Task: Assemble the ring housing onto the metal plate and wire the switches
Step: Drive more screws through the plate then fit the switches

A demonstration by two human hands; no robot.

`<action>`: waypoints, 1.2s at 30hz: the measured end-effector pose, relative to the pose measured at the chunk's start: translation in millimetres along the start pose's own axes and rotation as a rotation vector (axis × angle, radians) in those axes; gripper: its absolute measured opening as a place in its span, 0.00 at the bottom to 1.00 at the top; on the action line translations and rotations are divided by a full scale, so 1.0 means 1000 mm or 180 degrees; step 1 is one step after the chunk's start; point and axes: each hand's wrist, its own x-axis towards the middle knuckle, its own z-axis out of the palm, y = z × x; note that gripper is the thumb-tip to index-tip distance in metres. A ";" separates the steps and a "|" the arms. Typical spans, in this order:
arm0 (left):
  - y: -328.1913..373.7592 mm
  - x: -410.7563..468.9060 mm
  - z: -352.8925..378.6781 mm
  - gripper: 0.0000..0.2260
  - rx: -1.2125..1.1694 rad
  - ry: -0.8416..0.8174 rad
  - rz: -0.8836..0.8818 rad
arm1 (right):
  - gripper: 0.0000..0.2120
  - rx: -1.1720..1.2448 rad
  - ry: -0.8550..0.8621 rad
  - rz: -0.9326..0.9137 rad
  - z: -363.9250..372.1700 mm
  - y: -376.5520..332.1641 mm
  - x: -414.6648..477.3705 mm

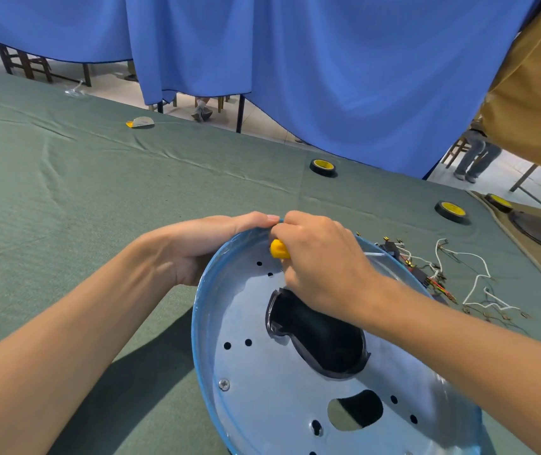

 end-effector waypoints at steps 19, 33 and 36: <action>-0.001 -0.001 -0.003 0.16 0.0121 -0.0051 -0.0009 | 0.10 -0.0069 -0.0167 -0.0435 -0.009 0.008 0.007; 0.002 -0.003 0.007 0.16 0.0126 0.0074 -0.0080 | 0.07 0.0109 0.0077 0.0532 0.004 -0.005 0.007; 0.003 -0.005 0.006 0.14 0.0213 0.0105 -0.0034 | 0.04 0.0265 -0.0085 0.0304 -0.006 -0.002 0.008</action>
